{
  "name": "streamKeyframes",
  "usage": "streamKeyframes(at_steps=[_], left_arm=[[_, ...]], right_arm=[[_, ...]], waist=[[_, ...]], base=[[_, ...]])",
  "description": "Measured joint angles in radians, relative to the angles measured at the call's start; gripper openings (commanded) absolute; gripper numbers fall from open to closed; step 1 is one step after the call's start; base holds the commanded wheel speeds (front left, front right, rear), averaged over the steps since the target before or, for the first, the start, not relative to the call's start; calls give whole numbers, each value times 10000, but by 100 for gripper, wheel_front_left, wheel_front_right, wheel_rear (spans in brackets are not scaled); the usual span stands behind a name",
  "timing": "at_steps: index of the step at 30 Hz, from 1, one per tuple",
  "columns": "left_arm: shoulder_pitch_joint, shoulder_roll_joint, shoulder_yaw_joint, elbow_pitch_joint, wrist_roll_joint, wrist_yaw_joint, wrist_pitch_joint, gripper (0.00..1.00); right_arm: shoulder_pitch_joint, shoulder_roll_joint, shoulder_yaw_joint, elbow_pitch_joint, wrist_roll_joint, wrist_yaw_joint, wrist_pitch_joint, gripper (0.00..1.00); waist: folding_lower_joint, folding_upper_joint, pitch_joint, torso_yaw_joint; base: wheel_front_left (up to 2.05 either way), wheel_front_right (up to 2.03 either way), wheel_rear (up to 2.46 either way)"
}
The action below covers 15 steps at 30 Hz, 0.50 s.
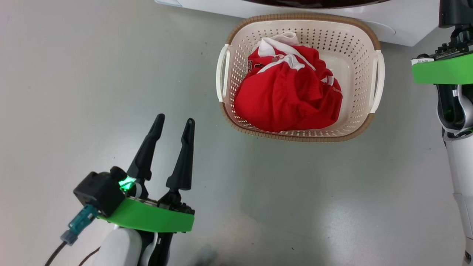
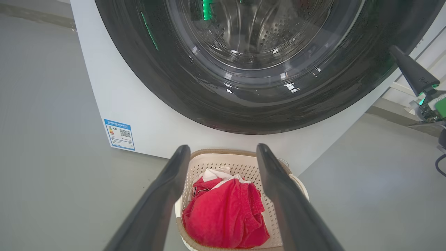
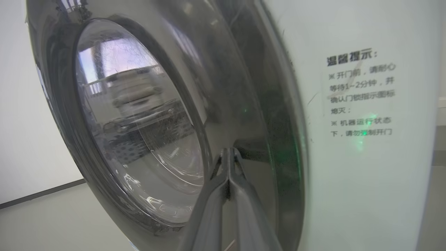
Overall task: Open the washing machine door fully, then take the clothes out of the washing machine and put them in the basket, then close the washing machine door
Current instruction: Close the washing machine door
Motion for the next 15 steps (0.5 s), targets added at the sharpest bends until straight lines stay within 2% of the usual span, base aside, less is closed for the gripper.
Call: streamKeyframes(at_steps=[8,11,13,14,15], left_arm=[[-4,0,107,127,19,0,0,100],[8,0,199,174,105,0,-2,100],[26,0,270,244,130,-2,0,100],[28,0,313,272,190,-2,0,100],[33,0,357,290,221,-4,-2,100]], right_arm=[[301,67,134,35,2,-42,0,0],[765,182,211,67,4,-42,0,30],[1086,261,255,117,4,-42,0,46],[1238,291,265,130,4,-42,0,65],[1384,314,274,144,4,-42,0,93]], waist=[[0,0,-371,-143],[0,0,-568,-242],[0,0,-709,-318],[0,0,-783,-358],[0,0,-857,-402]], base=[[0,0,0],[0,0,0],[0,0,0],[0,0,0],[0,0,0]])
